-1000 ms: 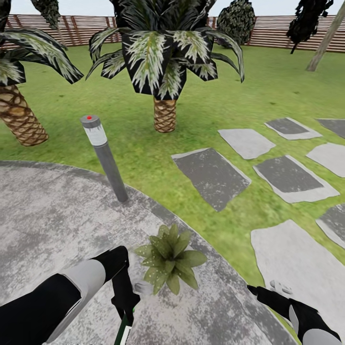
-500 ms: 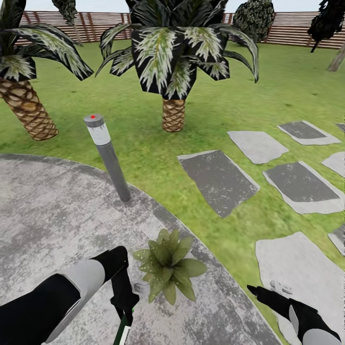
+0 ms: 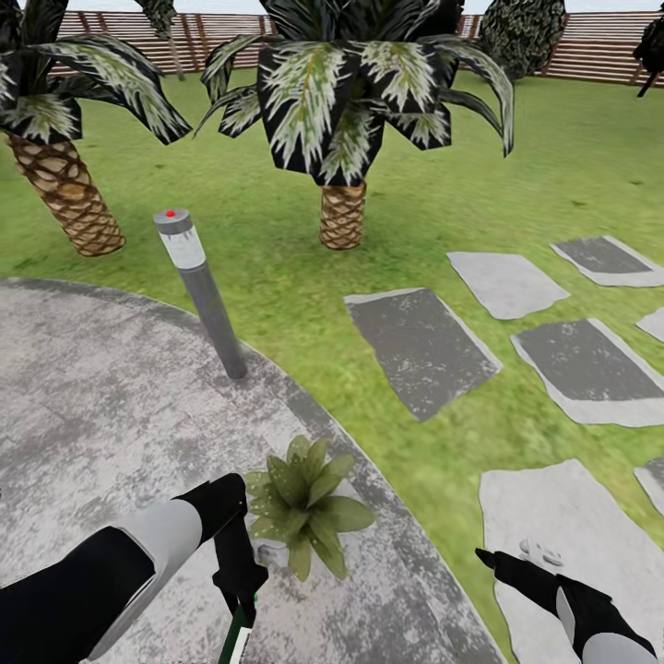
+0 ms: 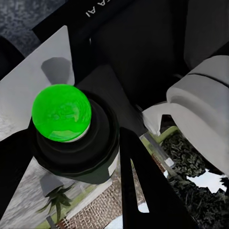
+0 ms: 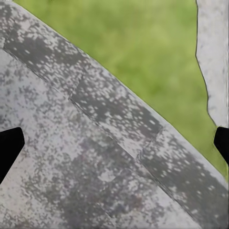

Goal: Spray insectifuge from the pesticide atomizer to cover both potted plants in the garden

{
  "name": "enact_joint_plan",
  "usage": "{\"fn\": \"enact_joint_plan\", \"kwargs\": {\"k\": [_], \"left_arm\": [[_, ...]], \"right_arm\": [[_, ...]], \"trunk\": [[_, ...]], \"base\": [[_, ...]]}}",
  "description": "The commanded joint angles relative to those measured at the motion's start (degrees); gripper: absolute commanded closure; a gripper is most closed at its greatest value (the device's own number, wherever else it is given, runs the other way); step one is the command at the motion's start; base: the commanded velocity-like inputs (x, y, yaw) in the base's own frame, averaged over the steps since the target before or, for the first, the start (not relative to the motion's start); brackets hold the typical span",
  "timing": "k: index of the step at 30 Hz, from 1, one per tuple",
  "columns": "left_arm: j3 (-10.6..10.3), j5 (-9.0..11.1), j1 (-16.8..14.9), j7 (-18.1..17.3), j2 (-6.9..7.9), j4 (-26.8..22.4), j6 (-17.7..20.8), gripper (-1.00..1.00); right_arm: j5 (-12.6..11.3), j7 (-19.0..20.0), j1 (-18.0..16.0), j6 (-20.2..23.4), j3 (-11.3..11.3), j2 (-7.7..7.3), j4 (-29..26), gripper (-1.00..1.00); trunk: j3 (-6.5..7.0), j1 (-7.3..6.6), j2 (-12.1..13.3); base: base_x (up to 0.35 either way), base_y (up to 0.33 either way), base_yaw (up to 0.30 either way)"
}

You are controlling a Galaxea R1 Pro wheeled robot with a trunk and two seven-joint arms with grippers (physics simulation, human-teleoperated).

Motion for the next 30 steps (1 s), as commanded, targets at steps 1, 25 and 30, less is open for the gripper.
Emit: {"fn": "enact_joint_plan", "kwargs": {"k": [1, 25, 30], "left_arm": [[0.2, -0.6, 0.0, -0.5, -0.01, 0.0, 0.5, 1.00], [0.6, -0.5, -0.3, -0.5, -0.01, -0.4, 0.5, 1.00], [0.6, -0.5, -0.5, -0.5, 0.06, -0.4, 0.5, 1.00]], "right_arm": [[0.3, 0.4, -0.1, 0.3, -0.5, 0.03, -0.1, -1.00], [0.3, 0.4, -0.1, 0.2, -0.5, 0.03, -0.1, -1.00], [0.3, 0.4, -0.1, 0.2, -0.5, 0.03, -0.1, -1.00]], "trunk": [[-0.11, -0.01, 0.0], [-1.98, -0.01, 0.0], [-2.03, -0.01, 0.0]], "base": [[0.000, -0.304, 0.167], [0.000, -0.099, 0.074], [0.000, 0.000, 0.000]]}}
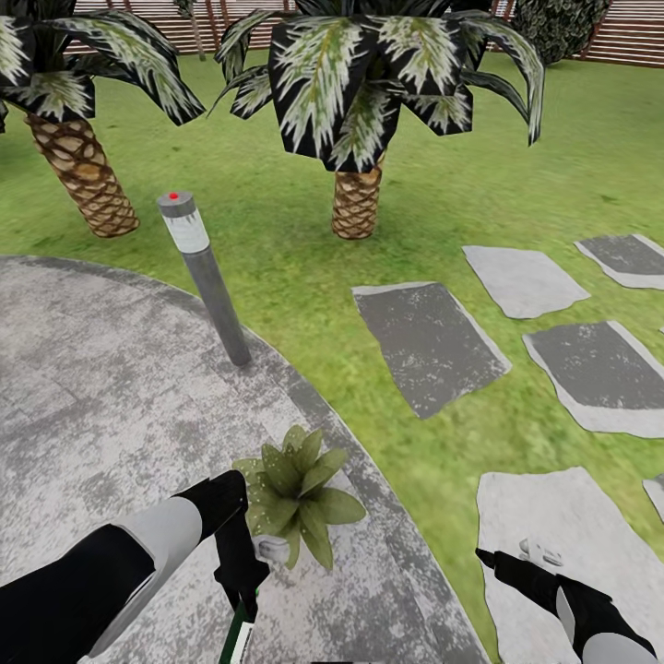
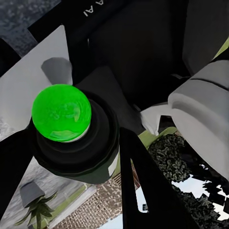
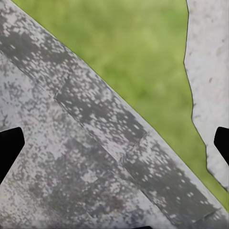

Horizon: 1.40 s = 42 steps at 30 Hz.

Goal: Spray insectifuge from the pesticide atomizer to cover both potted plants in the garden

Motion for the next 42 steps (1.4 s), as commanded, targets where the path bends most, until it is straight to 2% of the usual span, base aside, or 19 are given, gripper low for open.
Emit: {"fn": "enact_joint_plan", "kwargs": {"k": [1, 11, 15, 18, 28, 37, 42], "left_arm": [[0.2, -0.6, 0.0, -0.5, 0.01, -0.1, 0.5, 1.00], [0.2, -0.6, -1.0, -0.5, 0.04, -0.2, 0.6, 1.00], [0.2, -0.6, -1.3, -0.5, 0.08, -0.2, 0.6, 1.00], [0.2, -0.6, -1.4, -0.5, 0.06, -0.2, 0.6, 1.00], [0.2, -0.6, -3.6, -0.6, 0.03, -0.2, 0.6, 1.00], [0.2, -0.7, -3.7, -0.6, -0.02, -0.1, 0.6, 1.00], [0.2, -0.6, -3.7, -0.6, -0.05, -0.1, 0.6, 1.00]], "right_arm": [[0.3, 0.4, -0.1, 0.3, -0.5, 0.04, -0.1, -1.00], [0.5, 0.4, -0.1, 0.3, -0.5, 0.04, -0.1, -1.00], [2.4, 0.4, -0.1, 0.3, -0.5, 0.04, -0.1, -1.00], [3.0, 0.4, -0.1, 0.3, -0.5, 0.04, -0.1, -1.00], [3.2, 0.4, -0.1, 0.3, -0.5, 0.04, -0.1, -1.00], [3.2, 0.5, -0.1, 0.3, -0.5, 0.04, -0.1, -1.00], [3.3, 0.5, -0.1, 0.3, -0.5, 0.04, -0.1, -1.00]], "trunk": [[-0.04, -0.01, 0.0], [-0.06, -0.01, 0.0], [-0.14, -0.01, 0.0], [-0.15, -0.01, 0.0], [-0.16, -0.01, 0.0], [-0.16, -0.01, 0.0], [-0.18, -0.01, 0.0]], "base": [[0.000, 0.000, 0.000], [0.000, 0.000, 0.001], [0.000, 0.000, 0.077], [0.000, 0.000, 0.117], [0.000, 0.000, 0.017], [0.000, -0.006, 0.000], [0.000, -0.229, 0.056]]}}
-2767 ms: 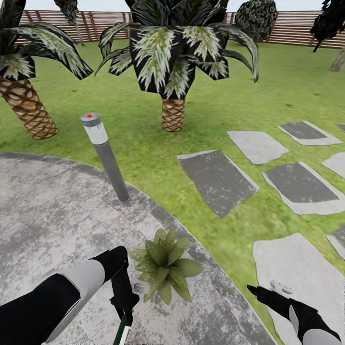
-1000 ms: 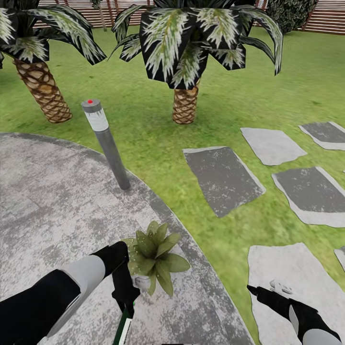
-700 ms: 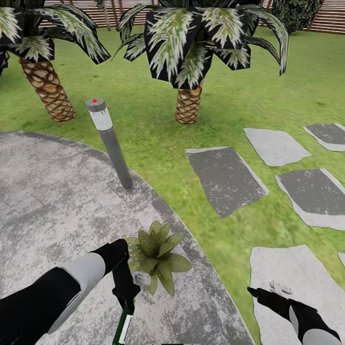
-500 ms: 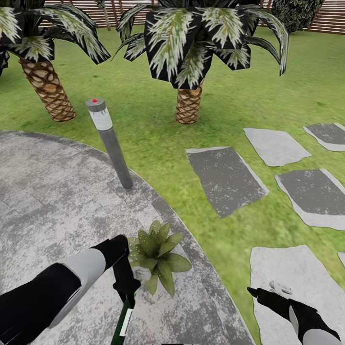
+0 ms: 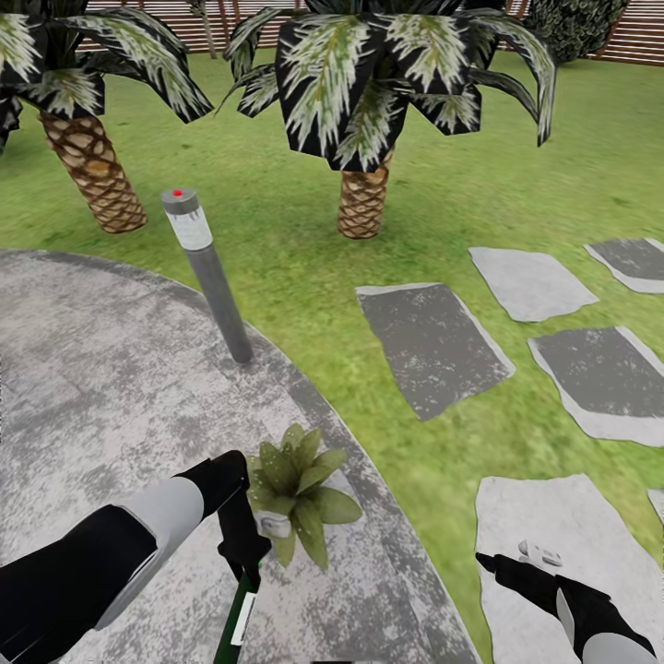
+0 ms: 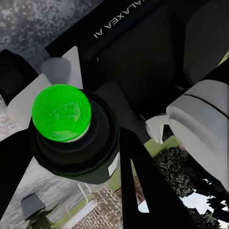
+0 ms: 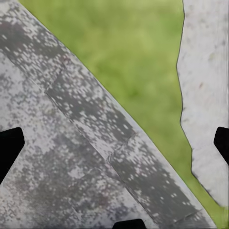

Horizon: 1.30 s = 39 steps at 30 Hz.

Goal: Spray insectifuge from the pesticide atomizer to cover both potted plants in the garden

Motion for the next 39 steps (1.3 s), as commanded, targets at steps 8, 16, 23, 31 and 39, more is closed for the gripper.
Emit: {"fn": "enact_joint_plan", "kwargs": {"k": [8, 16, 23, 31, 39], "left_arm": [[0.2, -0.6, 0.0, -0.5, 0.04, 0.0, 0.5, 1.00], [0.2, -0.6, -0.2, -0.5, 0.13, -0.2, 0.5, 1.00], [0.2, -0.6, -4.6, -0.5, 0.14, -0.2, 0.5, 1.00], [0.2, -0.6, -9.7, -0.5, 0.12, -0.1, 0.5, 1.00], [0.1, -0.6, -9.8, -0.5, 0.14, 0.1, 0.5, 1.00]], "right_arm": [[0.4, 0.5, -0.1, 0.2, -0.4, 0.03, -0.1, -1.00], [0.4, 0.5, -0.1, 0.2, -0.4, 0.03, -0.1, -1.00], [0.4, 0.6, -0.1, 0.3, -0.4, 0.03, -0.1, -1.00], [0.4, 0.8, -0.1, 0.4, -0.3, 0.10, -0.1, -1.00], [0.4, 0.7, -0.1, 0.4, -0.3, 0.29, -0.1, -1.00]], "trunk": [[-0.23, -0.01, 0.0], [-0.39, -0.01, 0.0], [-0.73, -0.01, 0.0], [-0.75, -0.01, 0.0], [-0.94, -0.01, 0.0]], "base": [[-0.139, -0.255, 0.211], [-0.250, -0.082, 0.075], [-0.048, -0.007, 0.158], [-0.001, 0.000, 0.009], [0.000, 0.000, 0.114]]}}
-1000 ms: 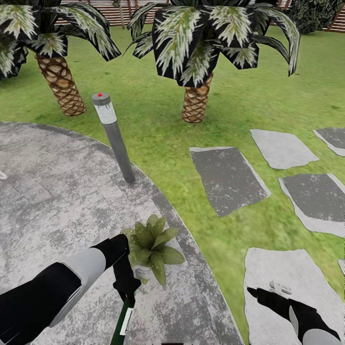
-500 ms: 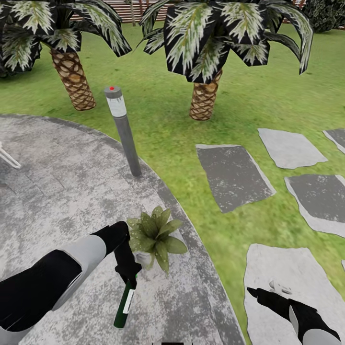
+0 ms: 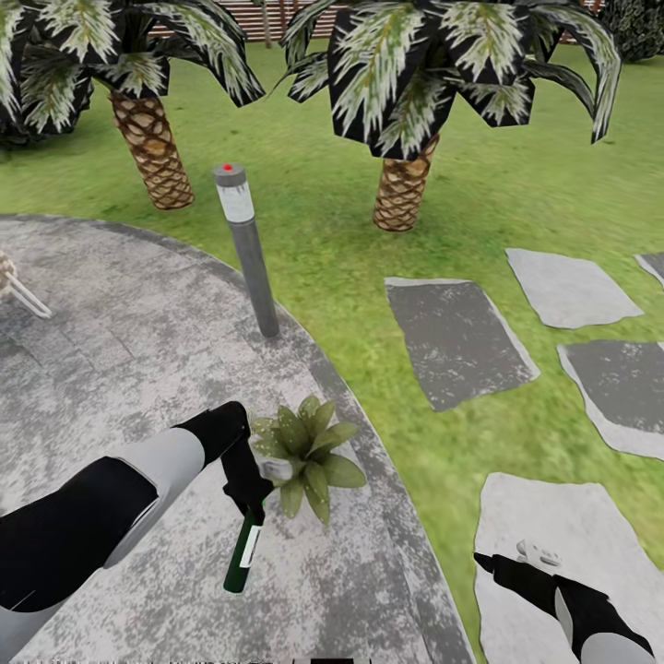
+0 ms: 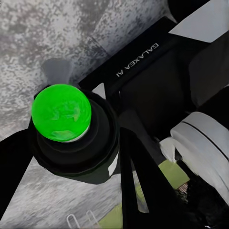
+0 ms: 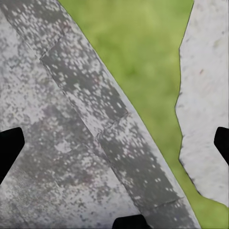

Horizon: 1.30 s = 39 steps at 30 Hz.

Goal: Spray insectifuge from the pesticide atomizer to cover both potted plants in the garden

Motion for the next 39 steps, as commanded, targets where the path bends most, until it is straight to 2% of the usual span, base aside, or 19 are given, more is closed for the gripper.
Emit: {"fn": "enact_joint_plan", "kwargs": {"k": [1, 6, 19, 30, 39], "left_arm": [[0.2, -0.6, 0.0, -0.4, -0.01, 0.0, 0.5, 1.00], [0.5, -0.6, 0.1, -0.4, 0.63, 0.1, 0.5, 1.00], [1.1, -0.6, 0.1, -0.4, 0.82, 0.2, 0.5, 1.00], [1.8, -0.6, 0.4, -0.4, 1.20, 0.9, 0.5, 1.00], [1.8, -0.6, 0.5, -0.4, 1.19, 0.9, 0.5, 1.00]], "right_arm": [[0.3, 0.5, -0.1, 0.3, -0.5, 0.04, -0.1, -1.00], [0.3, 0.4, -0.1, 0.3, -0.5, -0.17, -0.1, -1.00], [0.3, 0.4, -0.1, 0.3, -0.6, -0.22, -0.1, -1.00], [0.3, 0.3, -0.1, 0.2, -0.6, -0.22, -0.1, -1.00], [0.3, 0.3, -0.1, 0.2, -0.6, -0.22, 0.0, -1.00]], "trunk": [[-0.08, -0.01, 0.0], [-0.27, -0.01, 0.0], [-0.51, -0.01, 0.0], [-1.18, -0.01, 0.0], [-1.72, -0.01, 0.0]], "base": [[0.000, 0.000, 0.213], [0.000, -0.053, 0.199], [0.000, -0.288, 0.057], [0.000, -0.016, 0.198], [0.196, -0.178, 0.185]]}}
